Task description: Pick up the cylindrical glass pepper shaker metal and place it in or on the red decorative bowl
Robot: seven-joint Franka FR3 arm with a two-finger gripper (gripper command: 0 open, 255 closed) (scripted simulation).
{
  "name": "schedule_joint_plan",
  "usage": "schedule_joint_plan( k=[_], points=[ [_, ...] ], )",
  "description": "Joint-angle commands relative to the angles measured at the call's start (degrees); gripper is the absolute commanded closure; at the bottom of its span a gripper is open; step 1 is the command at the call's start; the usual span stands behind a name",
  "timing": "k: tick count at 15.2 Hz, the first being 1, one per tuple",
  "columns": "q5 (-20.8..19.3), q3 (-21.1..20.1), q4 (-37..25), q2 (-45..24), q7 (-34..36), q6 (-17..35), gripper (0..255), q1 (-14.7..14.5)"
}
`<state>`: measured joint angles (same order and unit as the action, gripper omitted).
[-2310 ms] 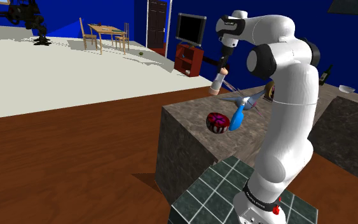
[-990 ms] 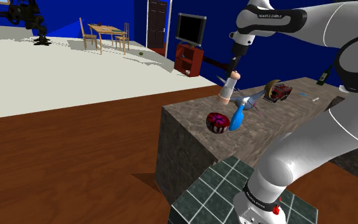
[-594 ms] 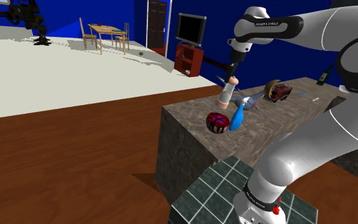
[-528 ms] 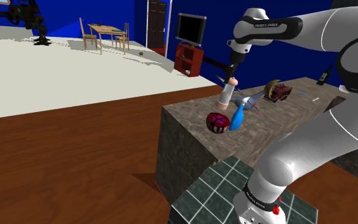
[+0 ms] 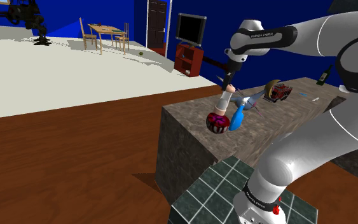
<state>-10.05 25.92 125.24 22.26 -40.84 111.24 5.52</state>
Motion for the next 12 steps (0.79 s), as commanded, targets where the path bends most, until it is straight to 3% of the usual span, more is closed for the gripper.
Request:
schedule_joint_plan(
  k=[1, 6, 12],
  points=[
    [-0.1, 0.2, 1.6, 0.0, 0.0, 1.7, 255, 0.1],
    [-0.3, 0.9, 5.4, -0.8, 0.0, 6.2, 255, 0.2],
    [-0.3, 0.9, 5.4, -0.8, 0.0, 6.2, 255, 0.2]
  ],
)
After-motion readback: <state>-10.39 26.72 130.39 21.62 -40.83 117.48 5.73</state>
